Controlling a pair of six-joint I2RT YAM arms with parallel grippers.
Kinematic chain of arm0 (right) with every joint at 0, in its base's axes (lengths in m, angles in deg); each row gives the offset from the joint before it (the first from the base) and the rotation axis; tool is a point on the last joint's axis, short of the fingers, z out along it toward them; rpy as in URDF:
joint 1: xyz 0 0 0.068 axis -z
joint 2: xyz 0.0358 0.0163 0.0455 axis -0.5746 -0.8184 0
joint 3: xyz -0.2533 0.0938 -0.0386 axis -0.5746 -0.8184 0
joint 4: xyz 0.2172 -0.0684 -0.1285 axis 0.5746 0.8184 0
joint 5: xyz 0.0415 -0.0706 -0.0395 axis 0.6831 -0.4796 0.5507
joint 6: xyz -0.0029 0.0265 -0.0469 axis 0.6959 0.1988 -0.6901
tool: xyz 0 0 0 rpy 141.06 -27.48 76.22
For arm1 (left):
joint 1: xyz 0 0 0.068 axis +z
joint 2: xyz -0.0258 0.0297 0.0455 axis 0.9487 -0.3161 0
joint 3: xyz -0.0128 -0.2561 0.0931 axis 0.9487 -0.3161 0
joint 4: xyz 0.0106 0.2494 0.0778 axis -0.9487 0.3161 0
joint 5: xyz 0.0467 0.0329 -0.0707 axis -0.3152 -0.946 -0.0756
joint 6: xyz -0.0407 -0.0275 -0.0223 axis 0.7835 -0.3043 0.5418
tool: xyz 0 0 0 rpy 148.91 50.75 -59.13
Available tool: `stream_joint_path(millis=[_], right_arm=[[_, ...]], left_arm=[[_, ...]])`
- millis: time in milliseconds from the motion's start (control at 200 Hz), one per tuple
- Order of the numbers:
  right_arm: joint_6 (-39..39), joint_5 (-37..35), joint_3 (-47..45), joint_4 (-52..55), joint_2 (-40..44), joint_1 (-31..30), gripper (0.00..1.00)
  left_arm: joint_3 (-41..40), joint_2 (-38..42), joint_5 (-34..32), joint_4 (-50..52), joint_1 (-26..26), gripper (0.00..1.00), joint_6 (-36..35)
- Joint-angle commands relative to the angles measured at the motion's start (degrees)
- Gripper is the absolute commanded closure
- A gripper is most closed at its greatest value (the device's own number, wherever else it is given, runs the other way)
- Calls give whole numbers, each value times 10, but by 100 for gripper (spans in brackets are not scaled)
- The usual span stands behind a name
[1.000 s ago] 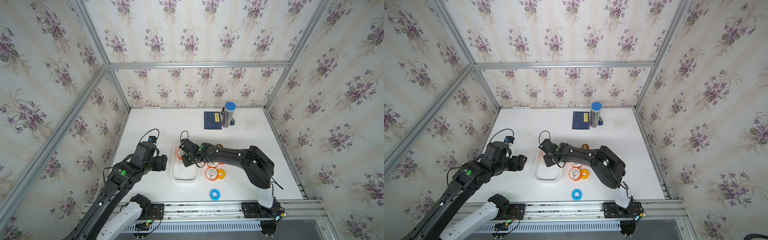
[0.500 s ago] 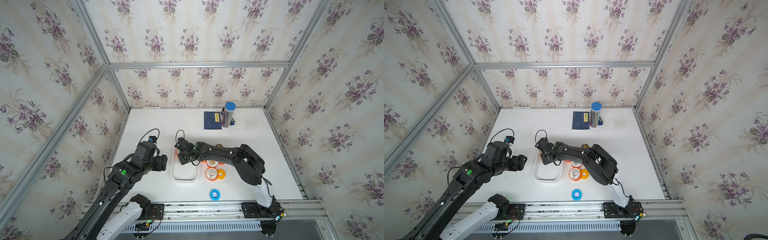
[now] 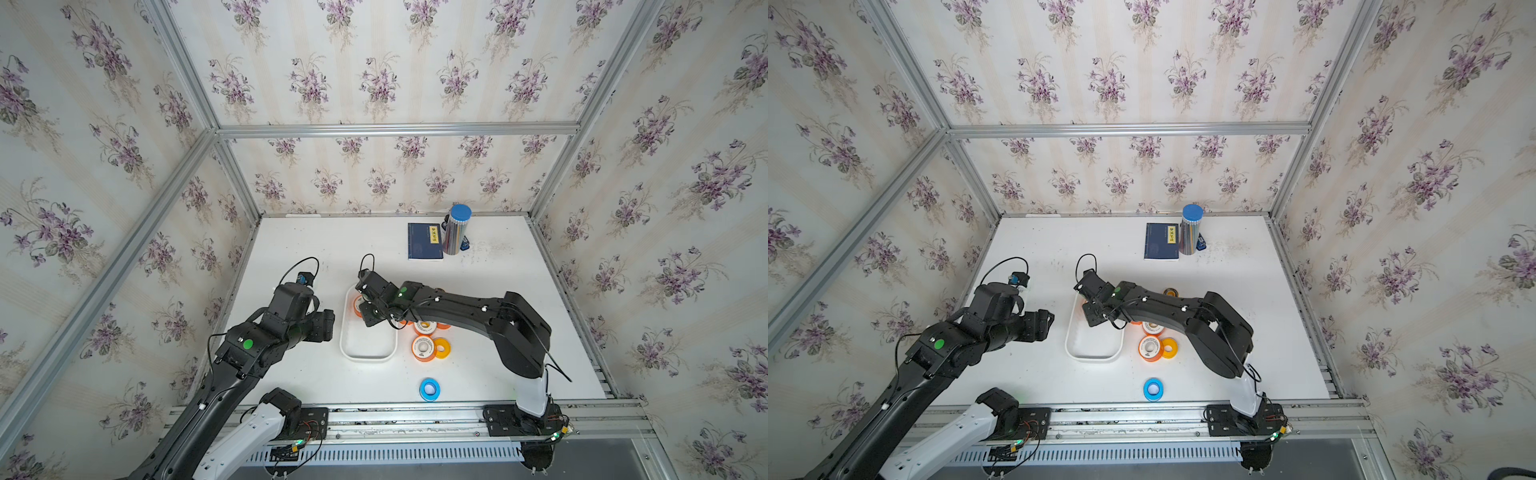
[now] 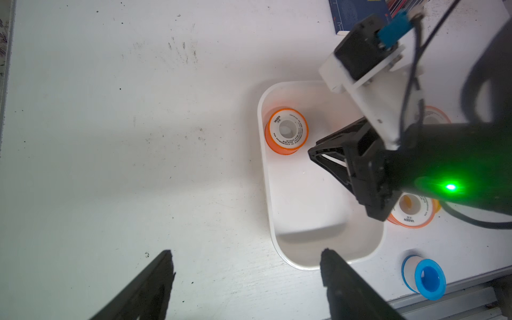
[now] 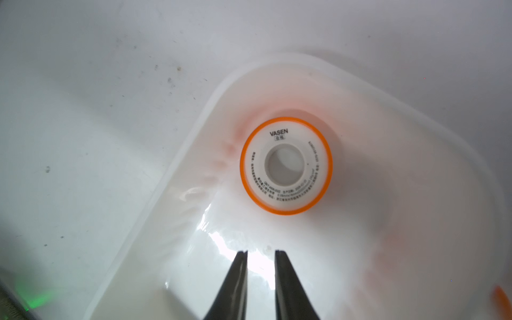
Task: Put the sealing tape into the storage box
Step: Place the sealing tape in the storage box, then pick up the sealing tape at the center of the board.
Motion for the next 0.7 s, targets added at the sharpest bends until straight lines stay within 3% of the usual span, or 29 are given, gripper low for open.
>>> stream_joint_path(millis=[0, 210, 450, 619, 694], right_arm=[[-23, -20, -28, -27, 57, 4, 72], [-24, -57, -177, -102, 234, 69, 67], [29, -103, -381, -171, 439, 232, 62], [65, -118, -492, -203, 535, 361, 52], [79, -145, -533, -219, 555, 391, 42]], left_arm=[[-1, -1, 0, -3, 0, 17, 2], [-2, -5, 12, -8, 0, 17, -3], [1, -20, 32, -11, 0, 17, -9], [4, -37, 48, -13, -1, 18, -17], [4, -41, 59, -18, 0, 18, -18]])
